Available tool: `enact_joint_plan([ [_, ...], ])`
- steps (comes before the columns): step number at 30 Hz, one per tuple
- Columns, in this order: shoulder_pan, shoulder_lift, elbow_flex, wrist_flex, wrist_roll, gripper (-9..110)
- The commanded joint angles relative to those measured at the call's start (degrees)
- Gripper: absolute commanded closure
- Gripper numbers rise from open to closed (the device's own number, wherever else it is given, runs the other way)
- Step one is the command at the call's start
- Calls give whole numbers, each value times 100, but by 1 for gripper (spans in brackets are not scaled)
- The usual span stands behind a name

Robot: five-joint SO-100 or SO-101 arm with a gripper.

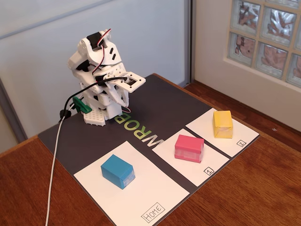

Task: Move box red to zone 1

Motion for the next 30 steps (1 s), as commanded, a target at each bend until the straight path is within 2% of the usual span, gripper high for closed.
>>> enact_joint_plan([
  [1,176,18,246,-255,-9,102],
  [9,360,984,1521,-914,-316,102],
  [30,79,1002,2900,-1538,-255,102],
])
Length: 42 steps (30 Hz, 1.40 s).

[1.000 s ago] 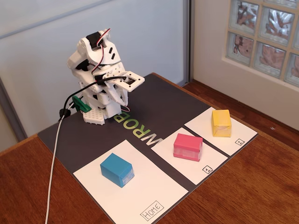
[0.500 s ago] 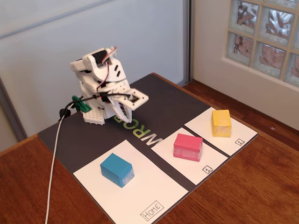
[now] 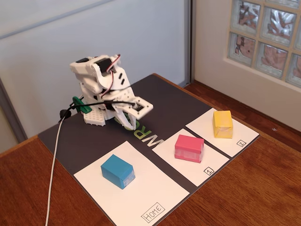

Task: Move box red to zone 1

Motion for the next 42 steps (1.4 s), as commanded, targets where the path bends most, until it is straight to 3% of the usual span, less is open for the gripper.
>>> enact_joint_plan([
  [1,-88,308,79,132,-114,102],
  [42,-62,308,88,237,-26,102],
])
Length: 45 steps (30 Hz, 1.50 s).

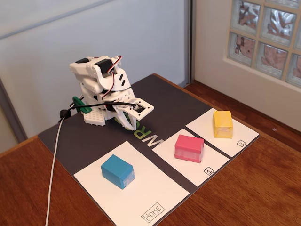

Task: Move box red to zone 1

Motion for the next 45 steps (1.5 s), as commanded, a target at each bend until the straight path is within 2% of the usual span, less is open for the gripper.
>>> enact_joint_plan([
  [1,-26,308,79,237,-26,102],
  [45,-26,308,79,237,-26,102],
])
